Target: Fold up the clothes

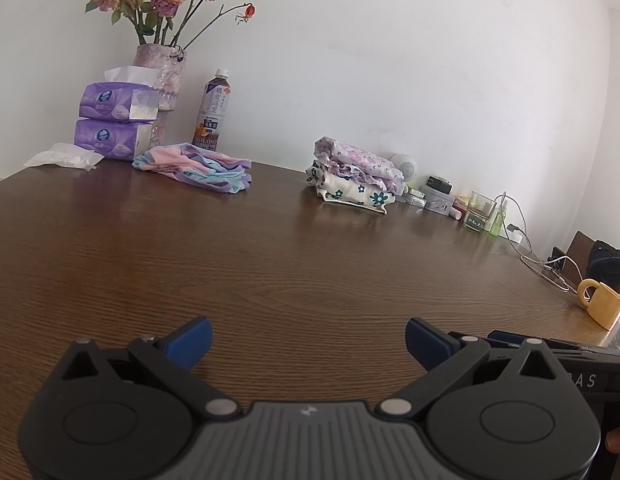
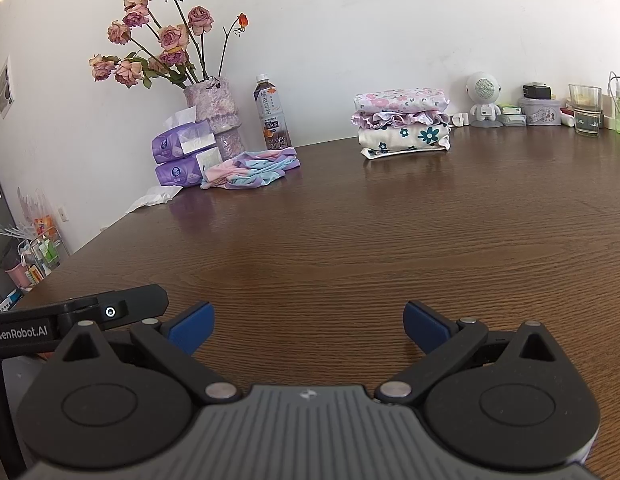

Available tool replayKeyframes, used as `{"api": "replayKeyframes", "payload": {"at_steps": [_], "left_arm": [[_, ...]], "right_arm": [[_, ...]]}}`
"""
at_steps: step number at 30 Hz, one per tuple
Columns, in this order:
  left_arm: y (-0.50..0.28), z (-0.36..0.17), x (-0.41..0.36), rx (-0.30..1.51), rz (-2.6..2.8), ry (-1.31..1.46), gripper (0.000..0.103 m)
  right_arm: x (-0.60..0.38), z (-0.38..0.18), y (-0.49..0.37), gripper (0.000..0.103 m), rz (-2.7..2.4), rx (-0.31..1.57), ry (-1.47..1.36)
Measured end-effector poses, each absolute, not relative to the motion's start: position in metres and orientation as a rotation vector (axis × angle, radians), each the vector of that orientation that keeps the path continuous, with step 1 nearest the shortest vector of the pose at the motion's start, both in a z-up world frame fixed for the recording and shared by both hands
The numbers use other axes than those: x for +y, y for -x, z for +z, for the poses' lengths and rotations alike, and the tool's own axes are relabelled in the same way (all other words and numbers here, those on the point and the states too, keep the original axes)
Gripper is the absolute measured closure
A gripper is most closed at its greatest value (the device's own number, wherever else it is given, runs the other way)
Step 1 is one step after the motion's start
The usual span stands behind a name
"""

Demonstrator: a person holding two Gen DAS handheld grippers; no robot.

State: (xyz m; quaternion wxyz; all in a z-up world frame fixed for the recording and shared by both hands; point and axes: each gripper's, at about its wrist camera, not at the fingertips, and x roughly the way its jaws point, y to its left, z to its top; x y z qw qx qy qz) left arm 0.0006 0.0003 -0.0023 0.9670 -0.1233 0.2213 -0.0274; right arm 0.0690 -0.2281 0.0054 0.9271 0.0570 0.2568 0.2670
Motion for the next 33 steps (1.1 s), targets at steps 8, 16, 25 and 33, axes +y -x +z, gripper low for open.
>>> {"api": "replayKeyframes", "payload": {"at_steps": [8,16,25,33], "left_arm": [[-0.0006,-0.0025,0.0001,0.450,-0.056,0.251,0.000],[-0.0007,-0.0033,-0.0002,0.452,-0.057,0.252,0.000],[-0.0014,-0.0032,-0.0002,0.454,-0.058,0.253,0.000],[-0.0007,-0.0037,-0.0002,0.452,-0.058,0.252,0.000]], "right_arm": [[-0.2280,0.0049,-0.0690,0.000,0.549,0.531,-0.118],[-0.2282,0.0046,-0.0700,0.000,0.551,0.535,-0.123],[-0.2280,0.0049,-0.0705,0.000,0.554,0.539,-0.126],[-0.2285,0.0053,-0.0704,0.000,0.554,0.536,-0.126]]}}
